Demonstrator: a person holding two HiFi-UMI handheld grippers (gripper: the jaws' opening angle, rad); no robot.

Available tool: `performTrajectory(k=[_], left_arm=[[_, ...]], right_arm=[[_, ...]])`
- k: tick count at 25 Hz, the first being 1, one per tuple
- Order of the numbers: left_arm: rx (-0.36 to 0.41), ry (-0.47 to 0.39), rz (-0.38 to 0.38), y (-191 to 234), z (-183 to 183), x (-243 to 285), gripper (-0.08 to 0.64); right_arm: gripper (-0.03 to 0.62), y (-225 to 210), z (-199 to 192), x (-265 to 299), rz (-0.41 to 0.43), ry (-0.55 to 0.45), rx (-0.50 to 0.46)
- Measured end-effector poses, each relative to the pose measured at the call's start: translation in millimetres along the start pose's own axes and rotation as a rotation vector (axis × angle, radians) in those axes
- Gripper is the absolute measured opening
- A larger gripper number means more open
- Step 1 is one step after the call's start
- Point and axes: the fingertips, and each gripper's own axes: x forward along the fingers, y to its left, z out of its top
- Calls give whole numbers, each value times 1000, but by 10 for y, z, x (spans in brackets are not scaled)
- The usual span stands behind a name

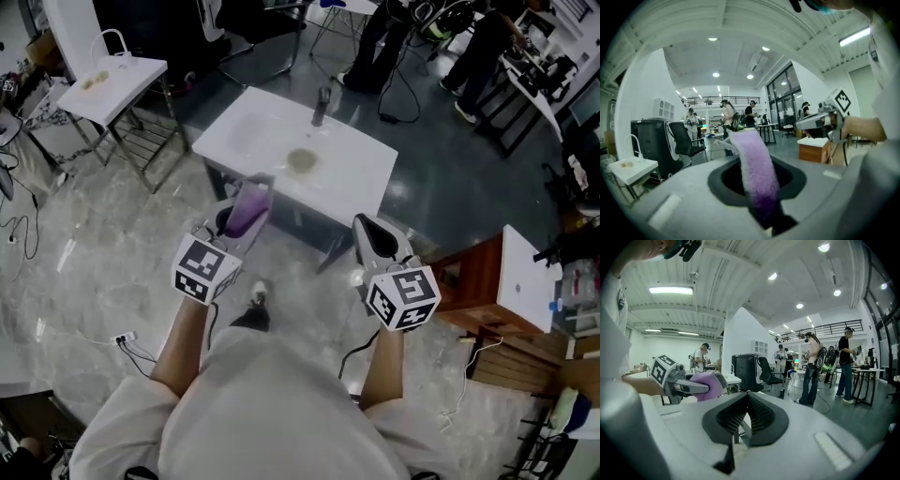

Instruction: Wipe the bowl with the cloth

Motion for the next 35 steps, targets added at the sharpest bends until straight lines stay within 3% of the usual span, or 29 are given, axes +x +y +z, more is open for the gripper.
performTrajectory(k=[9,15,18,21,25,30,35], left_arm=[[-24,31,-24,852,-107,667,94],[-64,41,-52,1324,-278,1053,94],[-63,49,-76,1472,-346,1247,94],[-68,67,-91,1607,-439,1434,94],[-75,89,-111,1749,-548,1629,94],[-85,134,-113,1933,-740,1880,94],[-107,185,-130,2092,-963,2227,94]], right_arm=[[8,-470,97,1080,-23,70,-15],[6,-646,-85,1852,-6,183,-117],[11,-694,-220,2173,16,230,-115],[115,-751,-445,2448,62,312,-75],[138,-907,-698,2716,57,397,-59],[173,-1137,-878,3029,69,399,62],[192,-1370,-1251,3332,73,503,-55]])
